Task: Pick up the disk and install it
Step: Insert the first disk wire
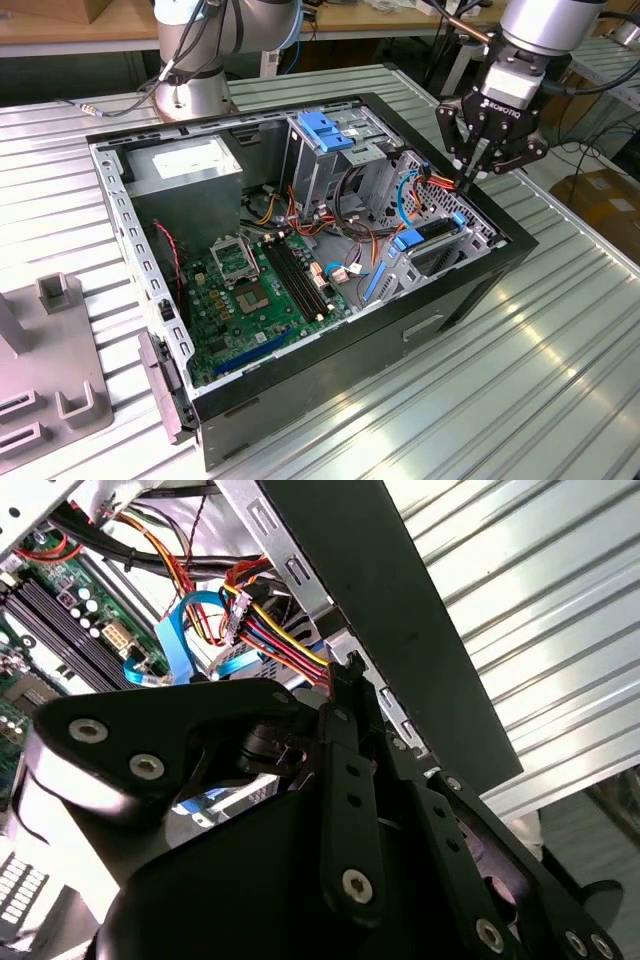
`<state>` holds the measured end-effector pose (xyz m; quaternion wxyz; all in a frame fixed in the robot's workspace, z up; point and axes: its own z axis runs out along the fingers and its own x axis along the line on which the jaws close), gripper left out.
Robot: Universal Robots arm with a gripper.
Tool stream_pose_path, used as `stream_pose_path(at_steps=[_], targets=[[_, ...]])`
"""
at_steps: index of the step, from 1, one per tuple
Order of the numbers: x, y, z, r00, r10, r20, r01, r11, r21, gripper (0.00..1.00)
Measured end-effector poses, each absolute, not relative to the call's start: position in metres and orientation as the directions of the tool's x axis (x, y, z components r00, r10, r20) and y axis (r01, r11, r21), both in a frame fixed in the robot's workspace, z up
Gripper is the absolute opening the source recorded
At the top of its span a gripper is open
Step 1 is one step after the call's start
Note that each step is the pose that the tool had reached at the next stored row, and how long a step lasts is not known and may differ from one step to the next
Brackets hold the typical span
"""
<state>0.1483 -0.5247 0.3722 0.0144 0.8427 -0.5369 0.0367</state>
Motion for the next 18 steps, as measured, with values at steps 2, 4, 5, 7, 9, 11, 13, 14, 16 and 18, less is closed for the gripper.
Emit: stream_pose_path(at_steps=[2,4,5,7,9,11,13,14,16,18], targets=[[0.1483,-0.5247,0.3720,0.391,-0.917,0.077,-0.919,-0.393,-0.015,0.16],[0.1483,-0.5246,0.3719,0.360,-0.930,0.077,-0.932,-0.362,-0.015,0.16],[0.1483,-0.5247,0.3717,0.340,-0.937,0.077,-0.940,-0.342,-0.015,0.16],[0.1479,-0.5247,0.3714,0.304,-0.949,0.077,-0.952,-0.306,-0.015,0.16],[0.1457,-0.5243,0.3714,0.296,-0.952,0.077,-0.954,-0.298,-0.015,0.16],[0.1454,-0.5243,0.3714,0.295,-0.952,0.077,-0.955,-0.297,-0.015,0.16],[0.1453,-0.5242,0.3714,0.292,-0.953,0.078,-0.956,-0.294,-0.015,0.16],[0.1453,-0.5242,0.3714,0.284,-0.956,0.078,-0.958,-0.286,-0.015,0.16],[0.1453,-0.5242,0.3713,0.263,-0.961,0.079,-0.964,-0.265,-0.015,0.16],[0.1453,-0.5242,0.3710,0.232,-0.969,0.082,-0.972,-0.234,-0.014,0.16]])
